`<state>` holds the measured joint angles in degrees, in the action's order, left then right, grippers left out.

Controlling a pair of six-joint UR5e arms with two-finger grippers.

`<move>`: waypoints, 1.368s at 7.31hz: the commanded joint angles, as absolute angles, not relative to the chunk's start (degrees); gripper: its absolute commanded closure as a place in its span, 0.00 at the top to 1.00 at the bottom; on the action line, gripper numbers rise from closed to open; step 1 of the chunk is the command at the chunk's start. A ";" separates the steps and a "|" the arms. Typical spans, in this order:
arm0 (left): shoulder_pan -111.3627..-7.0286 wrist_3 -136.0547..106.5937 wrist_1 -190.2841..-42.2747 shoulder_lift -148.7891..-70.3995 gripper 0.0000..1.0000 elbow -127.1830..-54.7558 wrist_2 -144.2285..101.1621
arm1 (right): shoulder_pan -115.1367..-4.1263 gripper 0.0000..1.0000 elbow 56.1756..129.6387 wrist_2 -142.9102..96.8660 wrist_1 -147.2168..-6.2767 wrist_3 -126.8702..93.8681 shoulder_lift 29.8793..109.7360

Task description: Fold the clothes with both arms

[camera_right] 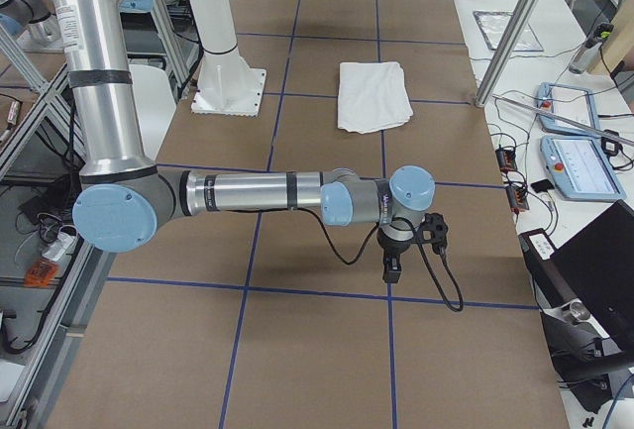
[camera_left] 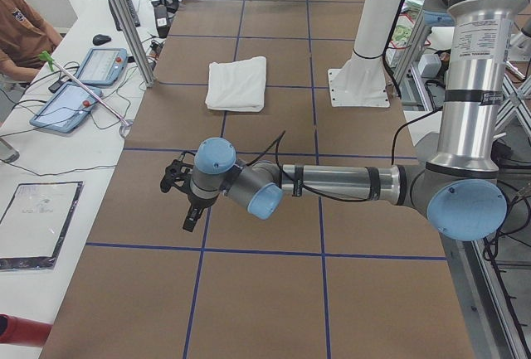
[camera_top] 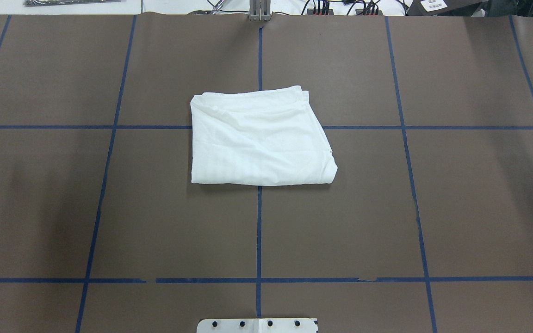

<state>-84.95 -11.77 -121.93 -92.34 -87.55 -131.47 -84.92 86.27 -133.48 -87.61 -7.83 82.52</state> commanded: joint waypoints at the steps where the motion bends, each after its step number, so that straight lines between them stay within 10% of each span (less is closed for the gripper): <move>1: -84.90 -11.60 -121.99 -92.29 1.00 -87.71 -131.48 | -84.90 1.00 86.40 -134.30 -87.36 -8.26 82.53; 10: -84.90 -8.26 -117.25 -92.37 1.00 -89.91 -131.84 | -84.73 1.00 86.57 -133.77 -87.19 -8.44 82.09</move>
<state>-84.91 -8.25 -117.17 -92.29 -89.67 -131.80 -84.73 86.28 -133.71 -87.23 -8.35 82.10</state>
